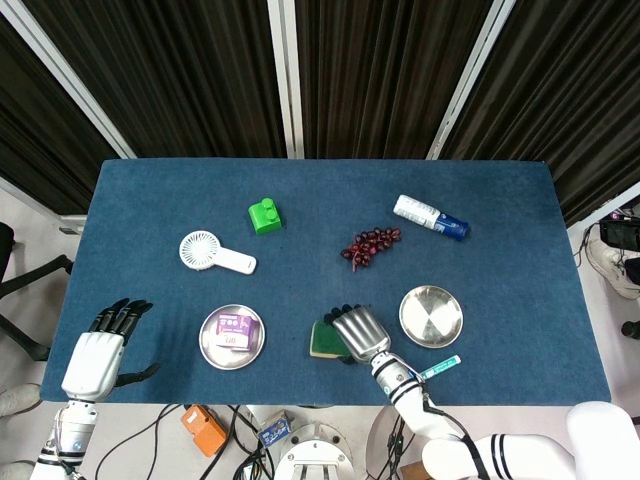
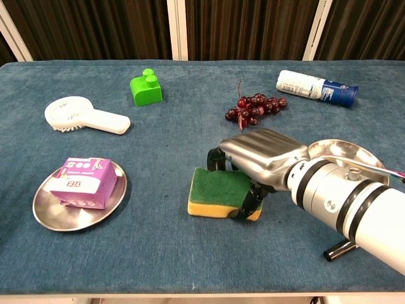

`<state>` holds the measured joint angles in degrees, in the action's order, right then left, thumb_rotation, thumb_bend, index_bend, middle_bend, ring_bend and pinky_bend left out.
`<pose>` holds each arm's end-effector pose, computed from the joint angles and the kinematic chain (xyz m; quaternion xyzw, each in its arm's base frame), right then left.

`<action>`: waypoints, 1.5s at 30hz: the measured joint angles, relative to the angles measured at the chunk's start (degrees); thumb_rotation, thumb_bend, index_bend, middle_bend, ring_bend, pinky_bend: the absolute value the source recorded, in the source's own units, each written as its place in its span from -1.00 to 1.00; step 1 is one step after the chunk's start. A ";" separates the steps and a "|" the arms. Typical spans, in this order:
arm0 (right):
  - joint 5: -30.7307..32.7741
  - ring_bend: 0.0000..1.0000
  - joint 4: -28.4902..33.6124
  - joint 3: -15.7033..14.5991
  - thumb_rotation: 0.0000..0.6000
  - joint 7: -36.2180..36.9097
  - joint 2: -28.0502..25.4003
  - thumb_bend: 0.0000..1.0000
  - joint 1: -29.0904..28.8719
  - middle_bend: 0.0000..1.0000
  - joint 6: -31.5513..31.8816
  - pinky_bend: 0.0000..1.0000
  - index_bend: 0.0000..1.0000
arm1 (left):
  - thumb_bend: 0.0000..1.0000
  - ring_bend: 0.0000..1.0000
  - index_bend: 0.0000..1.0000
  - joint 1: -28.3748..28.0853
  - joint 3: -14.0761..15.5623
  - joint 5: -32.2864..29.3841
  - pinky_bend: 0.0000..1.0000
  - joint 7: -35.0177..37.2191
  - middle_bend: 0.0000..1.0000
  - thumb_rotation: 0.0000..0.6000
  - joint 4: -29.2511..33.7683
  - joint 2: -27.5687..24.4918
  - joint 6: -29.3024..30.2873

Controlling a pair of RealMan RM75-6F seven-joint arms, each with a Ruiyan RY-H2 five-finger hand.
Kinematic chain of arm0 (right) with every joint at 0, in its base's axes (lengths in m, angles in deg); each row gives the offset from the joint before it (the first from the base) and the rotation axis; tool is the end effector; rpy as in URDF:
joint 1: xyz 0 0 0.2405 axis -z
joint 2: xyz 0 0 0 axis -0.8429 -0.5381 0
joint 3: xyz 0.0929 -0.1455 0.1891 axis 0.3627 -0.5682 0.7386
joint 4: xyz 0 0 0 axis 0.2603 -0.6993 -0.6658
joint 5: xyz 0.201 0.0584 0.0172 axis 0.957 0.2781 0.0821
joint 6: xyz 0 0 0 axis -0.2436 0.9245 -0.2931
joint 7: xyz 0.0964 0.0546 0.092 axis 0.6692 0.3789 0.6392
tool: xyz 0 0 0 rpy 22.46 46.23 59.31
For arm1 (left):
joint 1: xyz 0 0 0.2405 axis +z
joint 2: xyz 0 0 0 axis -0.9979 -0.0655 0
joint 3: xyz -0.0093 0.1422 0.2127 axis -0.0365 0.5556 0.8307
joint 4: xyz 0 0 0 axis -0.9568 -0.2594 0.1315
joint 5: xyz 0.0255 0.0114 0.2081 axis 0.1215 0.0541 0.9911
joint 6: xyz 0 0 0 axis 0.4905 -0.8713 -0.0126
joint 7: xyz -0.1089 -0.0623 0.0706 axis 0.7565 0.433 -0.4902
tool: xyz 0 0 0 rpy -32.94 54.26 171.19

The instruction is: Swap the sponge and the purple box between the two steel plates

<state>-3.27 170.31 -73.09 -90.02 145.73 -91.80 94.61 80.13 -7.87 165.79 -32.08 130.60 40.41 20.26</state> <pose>-0.0970 -0.2438 -0.0921 0.8005 -0.3501 0.3267 0.3604 -0.2618 0.1506 0.0850 -0.6249 -0.4134 -0.4060 0.5232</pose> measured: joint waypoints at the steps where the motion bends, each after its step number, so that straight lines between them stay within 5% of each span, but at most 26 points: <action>1: -0.48 -0.01 -0.08 -0.05 1.00 0.18 -0.03 -0.27 -0.02 0.08 0.47 0.26 0.32 | -0.92 -0.80 -0.69 0.07 -0.12 -0.01 -0.65 0.02 -0.71 1.00 -0.01 -0.03 -0.03; 7: -4.27 -0.01 1.04 0.04 1.00 3.14 -2.79 -0.27 0.37 0.09 3.91 0.26 0.32 | -0.92 -0.80 -0.69 0.48 -0.76 0.10 -0.65 0.74 -0.71 1.00 -0.02 -0.35 -0.26; 17: -10.31 -0.02 2.95 -2.25 1.00 11.36 -19.15 -0.27 5.33 0.09 9.79 0.22 0.20 | -0.92 -0.80 -0.69 0.23 -1.56 0.84 -0.65 0.62 -0.71 1.00 -0.74 -0.32 -1.79; 22: -11.96 -0.13 -1.88 -4.88 1.00 16.79 -20.98 -0.27 6.95 0.06 9.08 0.17 -0.03 | -0.92 -0.80 -0.69 -0.10 -2.16 0.20 -0.65 -0.76 -0.71 1.00 -0.22 -0.04 -3.15; 25: -12.40 -0.28 -5.26 -6.08 1.00 18.44 -20.61 -0.27 7.34 -0.18 7.53 0.10 -0.41 | -0.92 -0.80 -0.69 0.02 -2.22 0.08 -0.65 -0.74 -0.71 1.00 -0.34 0.09 -3.39; 29: -12.15 -0.63 -7.28 -6.83 1.00 19.56 -20.08 -0.28 7.27 -0.60 4.90 -0.12 -0.99 | -0.92 -0.80 -0.69 0.22 -2.34 0.05 -0.65 -0.23 -0.71 1.00 -0.48 0.01 -3.44; 36: -14.59 -0.98 -4.94 -7.91 0.99 22.59 -23.23 -0.53 8.48 -0.98 6.56 -0.50 -1.00 | -0.92 -0.80 -0.69 0.92 -2.19 0.81 -0.65 1.29 -0.71 1.00 -0.58 -0.96 -2.53; 45: -21.99 -1.00 1.37 -12.36 0.86 24.55 -34.70 -0.58 15.87 -1.00 18.63 -0.97 -1.00 | -0.89 -0.97 -0.70 5.82 -1.31 2.52 -0.83 5.97 -0.82 1.00 -4.63 -3.28 5.62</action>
<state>-25.26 171.68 -85.45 -65.47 111.04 -75.93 113.25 85.95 -9.18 168.31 -26.11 125.97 37.13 25.88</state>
